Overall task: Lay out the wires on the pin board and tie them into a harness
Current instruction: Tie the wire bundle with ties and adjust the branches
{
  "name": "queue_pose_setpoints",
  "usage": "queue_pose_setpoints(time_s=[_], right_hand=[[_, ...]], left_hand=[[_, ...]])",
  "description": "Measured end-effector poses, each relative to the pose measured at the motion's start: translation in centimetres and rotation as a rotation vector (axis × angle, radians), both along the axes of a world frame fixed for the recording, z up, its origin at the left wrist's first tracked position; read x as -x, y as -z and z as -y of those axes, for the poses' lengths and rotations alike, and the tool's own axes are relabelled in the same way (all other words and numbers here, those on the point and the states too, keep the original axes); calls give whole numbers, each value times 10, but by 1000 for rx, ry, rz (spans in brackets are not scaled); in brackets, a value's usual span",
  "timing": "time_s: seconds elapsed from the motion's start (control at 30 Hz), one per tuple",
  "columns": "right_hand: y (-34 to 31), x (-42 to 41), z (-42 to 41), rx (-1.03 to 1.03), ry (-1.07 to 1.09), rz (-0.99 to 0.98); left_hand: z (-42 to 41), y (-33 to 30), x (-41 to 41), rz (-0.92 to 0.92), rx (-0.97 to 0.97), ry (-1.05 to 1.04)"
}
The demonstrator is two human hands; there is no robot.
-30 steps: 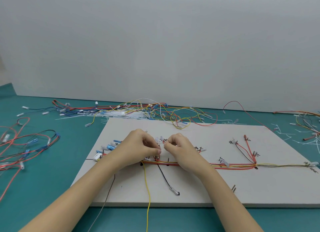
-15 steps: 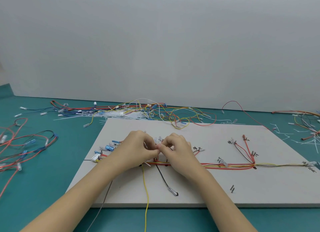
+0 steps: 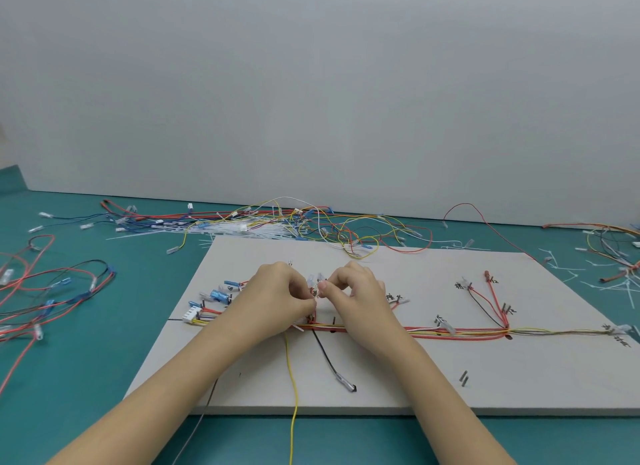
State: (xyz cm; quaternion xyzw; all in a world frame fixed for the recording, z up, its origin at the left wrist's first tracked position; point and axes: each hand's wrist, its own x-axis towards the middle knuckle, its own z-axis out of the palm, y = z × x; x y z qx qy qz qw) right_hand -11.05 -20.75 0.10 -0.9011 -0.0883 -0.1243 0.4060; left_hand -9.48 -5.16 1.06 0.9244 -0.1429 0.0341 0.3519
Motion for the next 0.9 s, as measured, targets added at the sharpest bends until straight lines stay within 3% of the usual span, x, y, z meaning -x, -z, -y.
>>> queue_pose_setpoints(time_s=[0.17,0.53,0.9], right_hand=[[2,-2,-2,29,22,-104],[-4,3,-1,-152,-55,-128],[4,-3,1,-253,-85,-149]], left_hand=[[-6,1,-2,-58,-41,15],[-19,0,-6,-280,164,128],[-19,0,-7,-288,120,118]])
